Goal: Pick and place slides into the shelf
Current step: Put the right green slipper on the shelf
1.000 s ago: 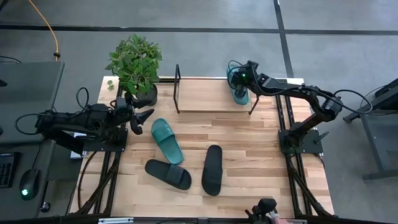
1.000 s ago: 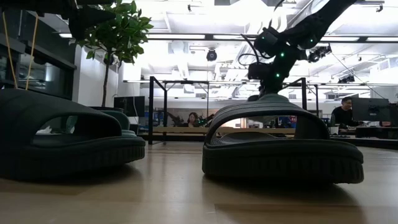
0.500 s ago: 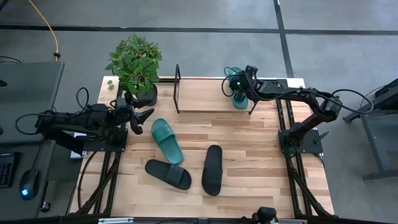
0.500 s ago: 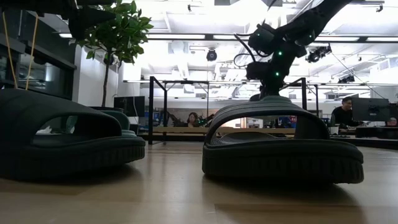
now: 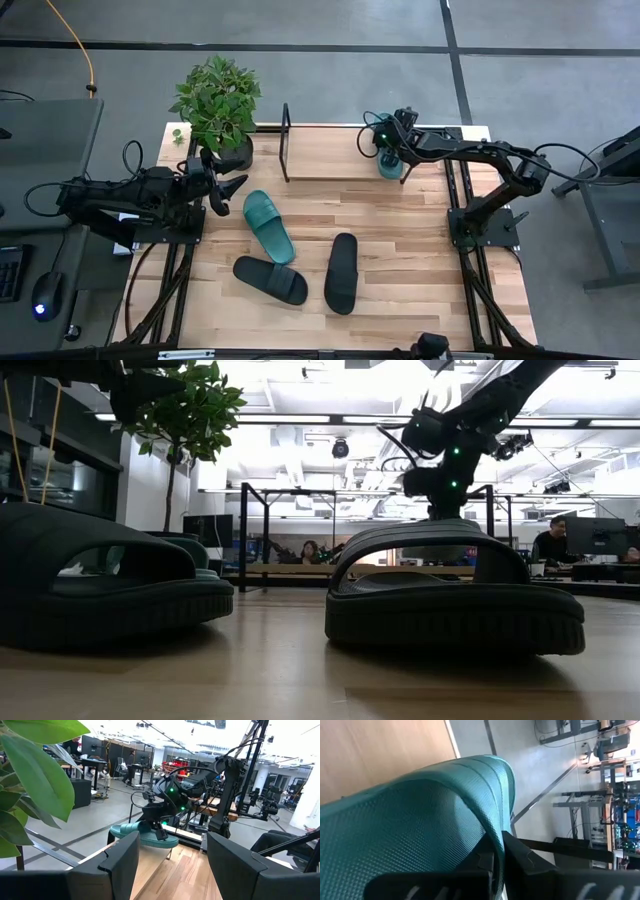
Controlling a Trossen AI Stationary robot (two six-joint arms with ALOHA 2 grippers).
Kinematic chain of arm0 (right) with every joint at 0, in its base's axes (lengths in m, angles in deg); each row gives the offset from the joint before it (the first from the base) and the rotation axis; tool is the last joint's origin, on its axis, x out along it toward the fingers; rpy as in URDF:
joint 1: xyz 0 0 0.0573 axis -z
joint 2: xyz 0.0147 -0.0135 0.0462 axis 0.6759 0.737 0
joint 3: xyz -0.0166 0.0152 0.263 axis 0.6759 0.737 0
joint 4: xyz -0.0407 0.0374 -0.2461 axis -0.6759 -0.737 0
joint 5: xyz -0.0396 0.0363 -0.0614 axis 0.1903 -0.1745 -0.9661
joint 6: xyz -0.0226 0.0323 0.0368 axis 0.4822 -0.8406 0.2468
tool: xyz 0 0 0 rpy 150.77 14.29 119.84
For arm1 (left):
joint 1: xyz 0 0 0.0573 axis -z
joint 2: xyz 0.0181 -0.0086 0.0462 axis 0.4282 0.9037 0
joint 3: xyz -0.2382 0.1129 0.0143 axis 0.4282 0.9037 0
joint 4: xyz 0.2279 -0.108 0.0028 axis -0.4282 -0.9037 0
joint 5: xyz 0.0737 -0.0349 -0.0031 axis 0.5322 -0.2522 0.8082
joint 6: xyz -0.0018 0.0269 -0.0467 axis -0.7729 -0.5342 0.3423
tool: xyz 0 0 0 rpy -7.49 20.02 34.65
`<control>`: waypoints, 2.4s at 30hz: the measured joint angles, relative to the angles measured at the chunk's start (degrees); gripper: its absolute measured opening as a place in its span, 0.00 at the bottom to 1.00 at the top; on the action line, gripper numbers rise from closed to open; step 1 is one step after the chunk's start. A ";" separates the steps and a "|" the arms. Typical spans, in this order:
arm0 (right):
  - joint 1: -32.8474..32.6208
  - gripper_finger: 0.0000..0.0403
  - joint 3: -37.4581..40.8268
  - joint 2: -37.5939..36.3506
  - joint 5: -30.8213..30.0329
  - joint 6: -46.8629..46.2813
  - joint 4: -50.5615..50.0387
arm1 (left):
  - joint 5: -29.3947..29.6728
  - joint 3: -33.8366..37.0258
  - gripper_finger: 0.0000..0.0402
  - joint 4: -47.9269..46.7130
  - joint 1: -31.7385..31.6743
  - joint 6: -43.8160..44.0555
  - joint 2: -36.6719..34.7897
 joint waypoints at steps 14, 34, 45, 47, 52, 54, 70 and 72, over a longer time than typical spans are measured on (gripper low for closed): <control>0.01 0.00 0.04 0.00 0.70 0.31 -1.09 | -0.02 0.00 0.54 0.00 0.00 0.00 0.02; 5.07 0.00 0.00 -0.09 11.24 0.11 -1.62 | -0.04 0.00 0.54 0.00 0.00 0.02 0.00; 5.11 0.16 0.01 0.00 12.69 0.00 -1.84 | -0.04 0.00 0.54 0.00 0.00 0.02 0.01; 5.11 0.20 0.04 0.00 12.91 -0.34 -1.93 | -0.04 0.00 0.54 0.00 0.01 0.02 0.01; 5.11 0.28 0.04 0.02 13.69 -1.51 -3.09 | -0.04 0.00 0.54 0.00 0.02 0.02 0.02; 5.11 0.30 0.04 0.04 13.61 -2.33 -3.82 | -0.04 0.00 0.54 -0.02 0.02 0.02 0.02; 1.28 0.31 0.07 0.07 10.64 -4.08 -6.45 | -0.04 0.00 0.54 -0.02 0.00 0.02 0.02; 0.37 0.31 0.07 0.07 8.86 -4.63 -6.87 | -0.04 0.00 0.54 -0.02 0.00 0.02 0.02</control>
